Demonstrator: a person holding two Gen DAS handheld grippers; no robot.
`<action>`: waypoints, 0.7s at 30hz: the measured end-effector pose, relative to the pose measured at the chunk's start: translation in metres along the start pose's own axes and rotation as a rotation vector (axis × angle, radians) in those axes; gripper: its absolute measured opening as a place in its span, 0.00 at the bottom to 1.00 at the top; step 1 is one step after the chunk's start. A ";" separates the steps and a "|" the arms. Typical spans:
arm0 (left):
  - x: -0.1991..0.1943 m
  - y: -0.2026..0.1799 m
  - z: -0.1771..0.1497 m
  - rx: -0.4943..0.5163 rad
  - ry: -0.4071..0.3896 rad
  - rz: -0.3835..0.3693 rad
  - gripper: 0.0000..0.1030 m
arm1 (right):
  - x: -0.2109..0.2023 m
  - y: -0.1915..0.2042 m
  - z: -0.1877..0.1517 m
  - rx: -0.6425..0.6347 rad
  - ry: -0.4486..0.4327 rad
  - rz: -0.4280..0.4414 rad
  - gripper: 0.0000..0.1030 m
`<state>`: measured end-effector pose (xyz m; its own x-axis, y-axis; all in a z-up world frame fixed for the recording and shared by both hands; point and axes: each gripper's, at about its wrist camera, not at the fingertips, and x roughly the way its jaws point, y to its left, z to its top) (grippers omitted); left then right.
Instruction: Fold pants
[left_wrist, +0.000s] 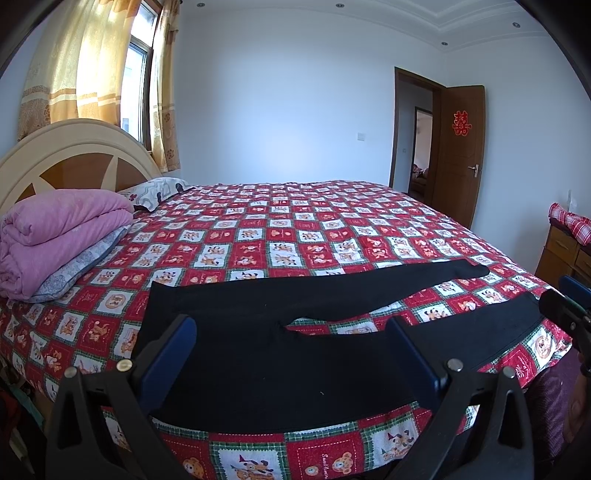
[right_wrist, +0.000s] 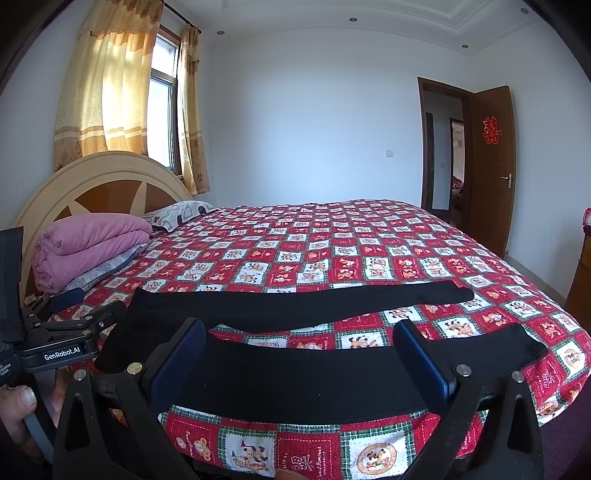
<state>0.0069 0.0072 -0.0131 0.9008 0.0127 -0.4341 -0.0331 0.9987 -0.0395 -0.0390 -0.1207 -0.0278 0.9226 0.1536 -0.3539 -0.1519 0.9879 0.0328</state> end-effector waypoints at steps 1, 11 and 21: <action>0.000 0.000 -0.001 0.000 0.001 0.000 1.00 | 0.001 0.000 -0.001 -0.001 0.002 -0.001 0.99; 0.007 0.005 -0.020 -0.005 0.019 0.002 1.00 | 0.008 0.001 -0.003 -0.006 0.022 -0.005 0.99; 0.059 0.036 -0.028 0.006 0.107 0.118 1.00 | 0.034 -0.004 -0.018 -0.013 0.090 -0.037 0.99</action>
<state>0.0467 0.0426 -0.0656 0.8396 0.1247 -0.5287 -0.1330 0.9909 0.0225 -0.0136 -0.1197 -0.0573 0.8921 0.1142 -0.4372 -0.1239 0.9923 0.0062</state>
